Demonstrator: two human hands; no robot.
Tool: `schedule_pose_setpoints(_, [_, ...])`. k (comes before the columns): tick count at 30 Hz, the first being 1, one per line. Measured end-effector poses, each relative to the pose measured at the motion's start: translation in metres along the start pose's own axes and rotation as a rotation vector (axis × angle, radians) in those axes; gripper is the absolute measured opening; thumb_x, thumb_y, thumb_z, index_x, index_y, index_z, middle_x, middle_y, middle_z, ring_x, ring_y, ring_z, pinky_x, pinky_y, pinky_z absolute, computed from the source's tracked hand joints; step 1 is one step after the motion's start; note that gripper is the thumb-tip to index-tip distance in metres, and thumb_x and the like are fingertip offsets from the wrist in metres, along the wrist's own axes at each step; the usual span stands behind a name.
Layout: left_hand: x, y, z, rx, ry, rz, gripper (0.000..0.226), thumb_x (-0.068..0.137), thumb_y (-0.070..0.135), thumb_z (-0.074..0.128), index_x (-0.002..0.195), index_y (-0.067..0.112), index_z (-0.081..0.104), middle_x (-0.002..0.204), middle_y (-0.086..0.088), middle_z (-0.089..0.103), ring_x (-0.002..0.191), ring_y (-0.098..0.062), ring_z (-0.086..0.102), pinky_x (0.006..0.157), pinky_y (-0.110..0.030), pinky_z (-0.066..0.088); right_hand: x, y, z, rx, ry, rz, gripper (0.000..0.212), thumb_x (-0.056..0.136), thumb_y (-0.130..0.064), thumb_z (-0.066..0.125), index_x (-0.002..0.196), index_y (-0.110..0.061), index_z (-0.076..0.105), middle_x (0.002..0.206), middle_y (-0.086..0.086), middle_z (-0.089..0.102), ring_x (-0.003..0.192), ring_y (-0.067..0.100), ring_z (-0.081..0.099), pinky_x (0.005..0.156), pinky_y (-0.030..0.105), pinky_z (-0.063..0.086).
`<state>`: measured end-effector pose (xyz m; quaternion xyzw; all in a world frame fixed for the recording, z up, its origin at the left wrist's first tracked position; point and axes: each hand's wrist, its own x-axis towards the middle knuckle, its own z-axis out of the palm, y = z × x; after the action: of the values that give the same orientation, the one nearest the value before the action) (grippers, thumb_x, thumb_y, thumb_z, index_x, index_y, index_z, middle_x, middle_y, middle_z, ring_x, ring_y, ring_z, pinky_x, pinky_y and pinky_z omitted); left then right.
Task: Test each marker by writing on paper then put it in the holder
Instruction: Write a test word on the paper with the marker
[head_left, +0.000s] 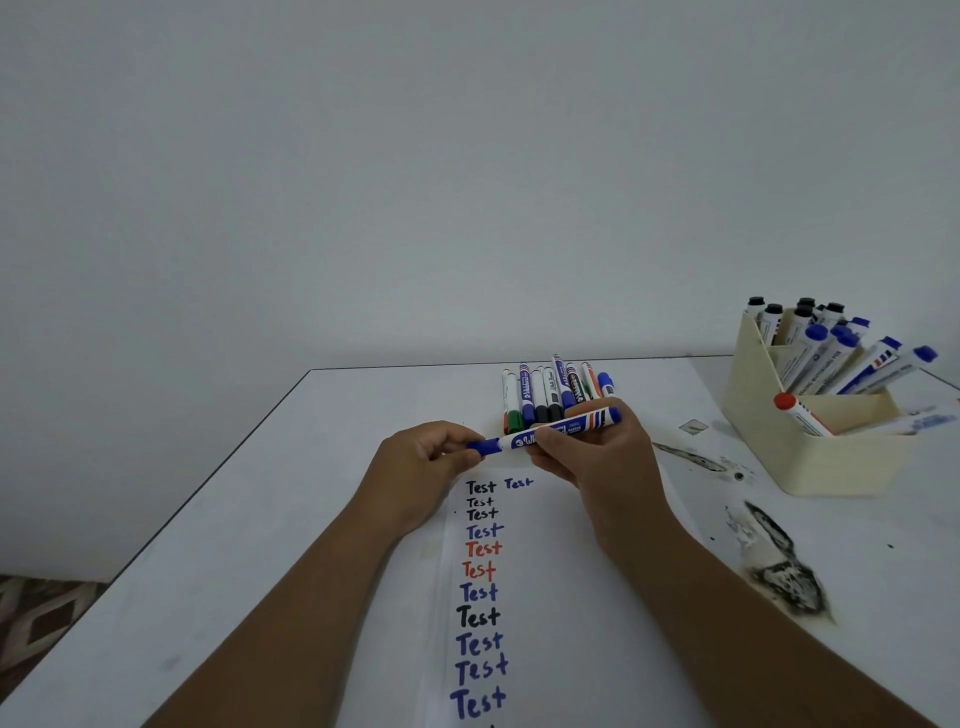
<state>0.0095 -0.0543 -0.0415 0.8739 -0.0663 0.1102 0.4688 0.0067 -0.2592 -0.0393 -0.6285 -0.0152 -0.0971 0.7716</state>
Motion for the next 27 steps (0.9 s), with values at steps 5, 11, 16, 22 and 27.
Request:
schedule_pose_setpoints(5, [-0.002,0.002,0.001,0.084,-0.044,0.044,0.018,0.096,0.016,0.062,0.098,0.032,0.071,0.090,0.014,0.074,0.085,0.002,0.063,0.070,-0.008,0.041,-0.005,0.002,0.003,-0.149,-0.056,-0.115,0.032,0.079,-0.006,0.083,0.096,-0.010,0.056,0.084,0.011,0.074,0.078,0.026,0.076,0.077,0.044,0.064])
schedule_pose_setpoints(11, [0.001,0.000,0.005,0.227,-0.086,0.066,0.022,0.102,0.013,0.050,0.096,0.032,0.061,0.089,0.013,0.067,0.081,0.000,0.056,0.064,-0.008,0.035,-0.008,0.003,0.007,-0.238,-0.082,-0.187,0.032,0.080,-0.011,0.084,0.092,-0.014,0.055,0.082,0.010,0.073,0.076,0.025,0.076,0.077,0.050,0.063])
schedule_pose_setpoints(16, [0.000,0.005,0.008,0.249,-0.090,0.062,0.020,0.103,0.012,0.045,0.096,0.026,0.058,0.088,0.007,0.065,0.080,-0.008,0.056,0.067,-0.015,0.042,-0.009,0.000,0.007,-0.193,-0.096,-0.181,0.029,0.082,-0.007,0.081,0.092,-0.012,0.053,0.081,0.010,0.074,0.074,0.025,0.077,0.076,0.048,0.064])
schedule_pose_setpoints(22, [-0.003,0.010,0.009,0.203,-0.061,0.027,0.019,0.103,0.016,0.046,0.096,0.027,0.059,0.088,0.008,0.065,0.085,-0.011,0.062,0.072,-0.025,0.051,-0.010,0.000,0.009,-0.243,-0.081,-0.195,0.031,0.082,-0.013,0.081,0.093,-0.018,0.052,0.083,0.006,0.074,0.074,0.023,0.076,0.076,0.045,0.064])
schedule_pose_setpoints(27, [0.004,0.010,0.011,0.184,-0.049,0.052,0.009,0.101,0.029,0.053,0.106,0.026,0.059,0.097,0.006,0.064,0.087,-0.011,0.061,0.066,-0.013,0.047,-0.010,-0.001,0.010,-0.213,-0.016,-0.176,0.031,0.080,-0.014,0.083,0.097,-0.016,0.057,0.087,0.005,0.074,0.075,0.019,0.076,0.074,0.035,0.064])
